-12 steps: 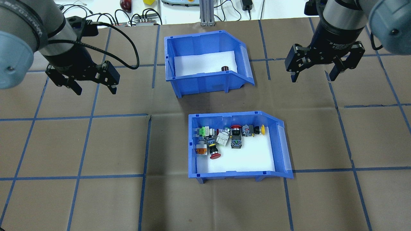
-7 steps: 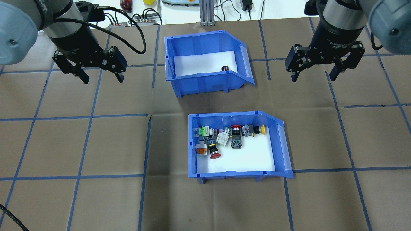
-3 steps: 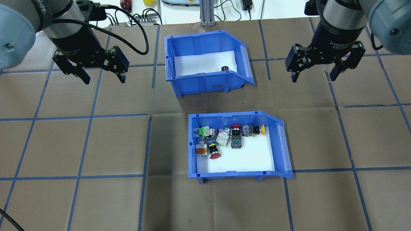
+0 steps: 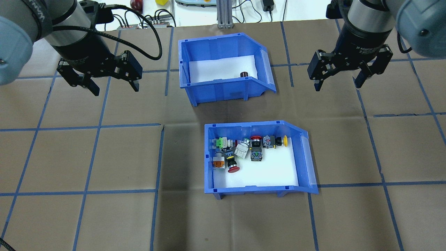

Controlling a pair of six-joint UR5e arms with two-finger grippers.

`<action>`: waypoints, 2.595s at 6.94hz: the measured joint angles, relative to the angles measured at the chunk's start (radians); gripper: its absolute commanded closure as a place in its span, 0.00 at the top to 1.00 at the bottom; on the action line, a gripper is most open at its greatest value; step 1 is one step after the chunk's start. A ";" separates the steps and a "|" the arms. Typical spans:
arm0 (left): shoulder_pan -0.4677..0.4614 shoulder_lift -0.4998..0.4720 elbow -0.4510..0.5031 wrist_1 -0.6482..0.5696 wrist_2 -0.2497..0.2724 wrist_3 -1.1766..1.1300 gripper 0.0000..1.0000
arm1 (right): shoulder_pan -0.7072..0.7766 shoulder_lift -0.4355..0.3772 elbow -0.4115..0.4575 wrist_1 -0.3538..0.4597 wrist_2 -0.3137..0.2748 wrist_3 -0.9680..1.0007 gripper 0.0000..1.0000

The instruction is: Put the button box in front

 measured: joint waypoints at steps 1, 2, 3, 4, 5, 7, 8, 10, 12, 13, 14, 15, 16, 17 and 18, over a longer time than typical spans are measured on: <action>-0.002 0.021 -0.036 0.002 -0.032 -0.160 0.98 | 0.000 0.016 -0.011 -0.007 0.000 -0.087 1.00; -0.015 0.035 -0.074 0.007 -0.068 -0.374 0.99 | 0.003 0.049 -0.036 -0.012 0.001 -0.198 1.00; -0.052 0.043 -0.103 0.009 -0.087 -0.579 0.99 | 0.018 0.098 -0.078 -0.018 0.000 -0.316 1.00; -0.106 0.045 -0.120 0.010 -0.091 -0.763 0.99 | 0.053 0.165 -0.139 -0.037 -0.003 -0.424 1.00; -0.159 0.046 -0.129 0.010 -0.092 -0.945 0.99 | 0.100 0.246 -0.215 -0.064 -0.009 -0.493 1.00; -0.277 0.047 -0.155 0.010 -0.091 -1.314 0.98 | 0.204 0.406 -0.376 -0.084 -0.014 -0.612 1.00; -0.341 0.049 -0.187 0.029 -0.091 -1.485 0.97 | 0.250 0.465 -0.434 -0.086 -0.017 -0.663 1.00; -0.443 0.050 -0.291 0.185 -0.097 -1.793 0.97 | 0.326 0.534 -0.485 -0.090 -0.038 -0.765 1.00; -0.480 0.062 -0.385 0.306 -0.133 -1.891 0.97 | 0.367 0.552 -0.487 -0.095 -0.041 -0.919 1.00; -0.485 0.065 -0.433 0.348 -0.169 -1.900 0.97 | 0.394 0.562 -0.484 -0.113 -0.043 -0.974 1.00; -0.486 0.060 -0.486 0.424 -0.187 -1.900 0.97 | 0.418 0.585 -0.482 -0.165 -0.044 -1.002 1.00; -0.486 0.053 -0.536 0.513 -0.199 -1.901 0.97 | 0.436 0.612 -0.478 -0.228 -0.045 -1.023 1.00; -0.487 0.047 -0.570 0.564 -0.230 -1.910 0.97 | 0.445 0.632 -0.473 -0.263 -0.045 -1.046 1.00; -0.488 0.043 -0.587 0.584 -0.278 -1.930 0.96 | 0.448 0.643 -0.464 -0.280 -0.044 -1.069 1.00; -0.490 0.043 -0.593 0.590 -0.309 -1.949 0.96 | 0.447 0.650 -0.438 -0.305 -0.044 -1.080 1.00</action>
